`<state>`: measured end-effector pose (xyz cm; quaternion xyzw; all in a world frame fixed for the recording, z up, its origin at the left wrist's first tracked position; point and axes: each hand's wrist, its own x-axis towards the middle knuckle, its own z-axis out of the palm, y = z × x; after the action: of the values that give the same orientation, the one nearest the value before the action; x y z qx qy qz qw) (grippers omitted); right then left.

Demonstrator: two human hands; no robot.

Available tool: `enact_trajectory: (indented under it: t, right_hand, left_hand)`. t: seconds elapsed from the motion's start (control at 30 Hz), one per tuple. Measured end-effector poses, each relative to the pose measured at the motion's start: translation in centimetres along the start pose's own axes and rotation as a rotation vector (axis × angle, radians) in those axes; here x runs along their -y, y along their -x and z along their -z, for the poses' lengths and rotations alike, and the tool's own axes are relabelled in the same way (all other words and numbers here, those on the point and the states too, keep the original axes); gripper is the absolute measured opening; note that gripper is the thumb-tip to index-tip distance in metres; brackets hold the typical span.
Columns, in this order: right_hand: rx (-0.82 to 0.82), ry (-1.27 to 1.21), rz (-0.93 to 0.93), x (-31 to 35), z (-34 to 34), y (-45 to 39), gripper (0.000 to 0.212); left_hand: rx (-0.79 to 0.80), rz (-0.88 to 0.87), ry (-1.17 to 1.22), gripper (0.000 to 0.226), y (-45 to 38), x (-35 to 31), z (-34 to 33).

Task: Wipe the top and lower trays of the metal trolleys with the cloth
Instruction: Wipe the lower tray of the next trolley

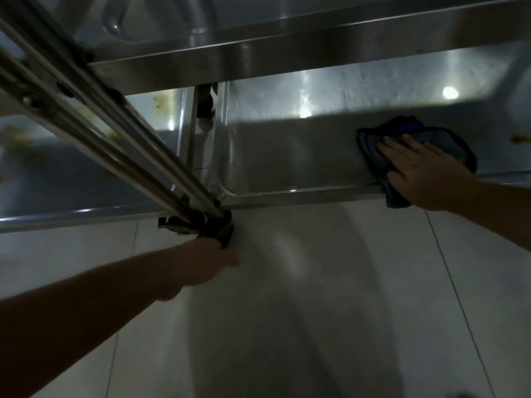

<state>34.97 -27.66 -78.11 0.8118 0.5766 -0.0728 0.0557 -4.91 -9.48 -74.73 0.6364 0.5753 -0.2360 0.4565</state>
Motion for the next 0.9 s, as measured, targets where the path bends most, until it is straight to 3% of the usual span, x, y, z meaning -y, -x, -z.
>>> enact_trajectory:
  t: [0.07, 0.13, 0.2, 0.4, 0.5, 0.6, 0.73, 0.9]
  right_hand:
    - [0.017, -0.015, 0.000, 0.2, 0.2, 0.0, 0.080]
    - [0.021, -0.027, -0.014, 0.2, 0.2, 0.0, 0.079]
    - [0.011, -0.040, -0.027, 0.1, 0.1, -0.1, 0.076]
    - [0.016, -0.082, -0.060, -0.3, -0.4, -0.4, 0.063]
    - [0.022, -0.111, -0.067, -0.4, -0.5, -0.6, 0.064]
    - [0.007, -0.114, -0.068, -0.5, -0.8, -0.6, 0.063]
    - [-0.001, -0.129, -0.064, -0.5, -1.0, -0.6, 0.063]
    - [-0.028, -0.161, -0.069, -0.7, -1.2, -0.6, 0.061]
  left_hand:
    - [0.129, -0.023, -0.108, 0.057, -0.2, -0.9, -1.7]
    - [0.109, -0.108, -0.013, 0.048, -0.2, -2.9, -2.9]
    - [0.008, -0.277, -0.084, 0.028, -0.3, -5.2, -4.1]
    - [-0.262, -0.762, -0.375, 0.028, -0.8, -12.3, -6.9]
    - [-0.416, -0.912, -0.370, 0.012, -2.2, -15.5, -8.4]
    - [-0.546, -0.937, -0.412, 0.024, -3.9, -17.3, -9.9]
    - [-0.603, -0.872, -0.450, 0.052, -5.3, -18.9, -11.1]
    - [-0.634, -0.809, -0.377, 0.059, -6.5, -22.6, -12.5]
